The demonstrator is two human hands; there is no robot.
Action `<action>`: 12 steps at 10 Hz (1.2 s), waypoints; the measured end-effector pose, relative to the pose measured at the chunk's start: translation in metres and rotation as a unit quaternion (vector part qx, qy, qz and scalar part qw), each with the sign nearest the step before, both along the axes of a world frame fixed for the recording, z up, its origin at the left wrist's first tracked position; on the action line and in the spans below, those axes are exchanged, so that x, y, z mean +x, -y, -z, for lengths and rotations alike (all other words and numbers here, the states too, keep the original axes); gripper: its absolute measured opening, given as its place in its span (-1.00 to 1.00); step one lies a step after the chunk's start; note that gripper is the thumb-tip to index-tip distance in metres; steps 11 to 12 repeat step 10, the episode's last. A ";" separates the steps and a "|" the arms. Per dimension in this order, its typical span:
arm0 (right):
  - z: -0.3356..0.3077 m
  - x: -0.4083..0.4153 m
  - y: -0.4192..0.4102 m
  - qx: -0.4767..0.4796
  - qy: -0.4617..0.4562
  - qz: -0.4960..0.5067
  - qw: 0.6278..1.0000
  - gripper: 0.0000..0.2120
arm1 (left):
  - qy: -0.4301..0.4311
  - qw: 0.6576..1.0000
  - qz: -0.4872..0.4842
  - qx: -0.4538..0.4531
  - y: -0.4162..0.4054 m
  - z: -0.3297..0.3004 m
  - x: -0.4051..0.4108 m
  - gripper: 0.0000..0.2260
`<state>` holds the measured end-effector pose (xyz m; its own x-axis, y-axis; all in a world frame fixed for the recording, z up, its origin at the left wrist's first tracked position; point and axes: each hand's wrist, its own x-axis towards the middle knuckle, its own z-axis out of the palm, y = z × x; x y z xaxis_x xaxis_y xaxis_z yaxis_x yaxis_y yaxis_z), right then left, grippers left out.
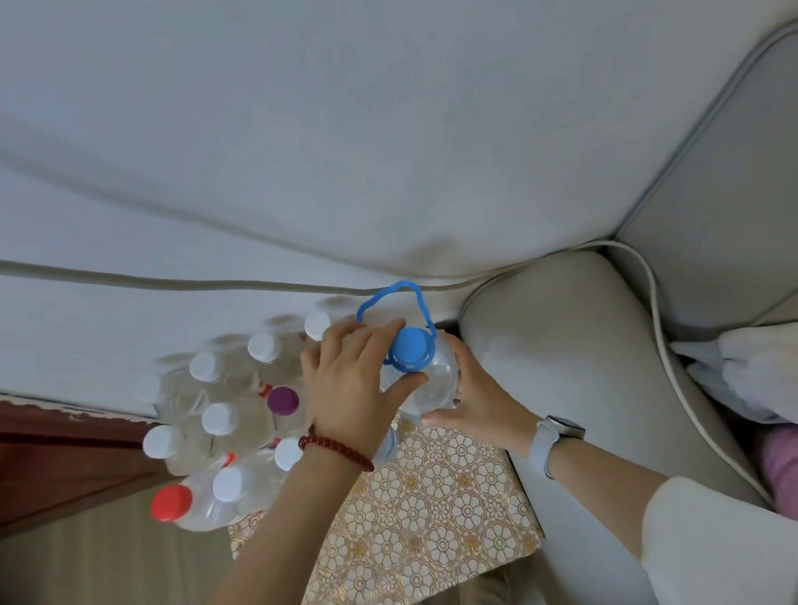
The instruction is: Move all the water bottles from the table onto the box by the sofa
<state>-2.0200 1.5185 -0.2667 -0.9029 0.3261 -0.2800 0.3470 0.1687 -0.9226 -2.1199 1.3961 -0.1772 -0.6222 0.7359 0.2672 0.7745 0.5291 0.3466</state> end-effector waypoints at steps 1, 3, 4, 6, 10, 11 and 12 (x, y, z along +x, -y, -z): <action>0.001 0.002 0.000 -0.011 -0.007 0.014 1.000 -0.17 | -0.016 1.000 0.016 0.008 -0.002 0.000 -0.005 -0.58; -0.005 -0.011 -0.004 -0.004 -0.023 0.030 0.999 -0.28 | 0.000 1.000 0.009 0.011 -0.009 -0.005 -0.015 -0.64; -0.009 -0.027 -0.008 0.010 -0.032 0.038 0.999 -0.25 | -0.007 1.000 -0.007 0.008 -0.012 -0.006 -0.024 -0.61; -0.005 -0.046 -0.013 0.017 -0.009 0.045 0.999 -0.18 | -0.023 0.999 -0.023 -0.004 -0.024 -0.006 -0.037 -0.62; -0.082 -0.042 -0.037 0.100 0.099 -0.035 0.989 -0.36 | 0.046 0.990 0.000 -0.137 -0.017 -0.036 -0.034 -0.53; -0.082 -0.042 -0.037 0.100 0.099 -0.035 0.989 -0.36 | 0.046 0.990 0.000 -0.137 -0.017 -0.036 -0.034 -0.53; -0.082 -0.042 -0.037 0.100 0.099 -0.035 0.989 -0.36 | 0.046 0.990 0.000 -0.137 -0.017 -0.036 -0.034 -0.53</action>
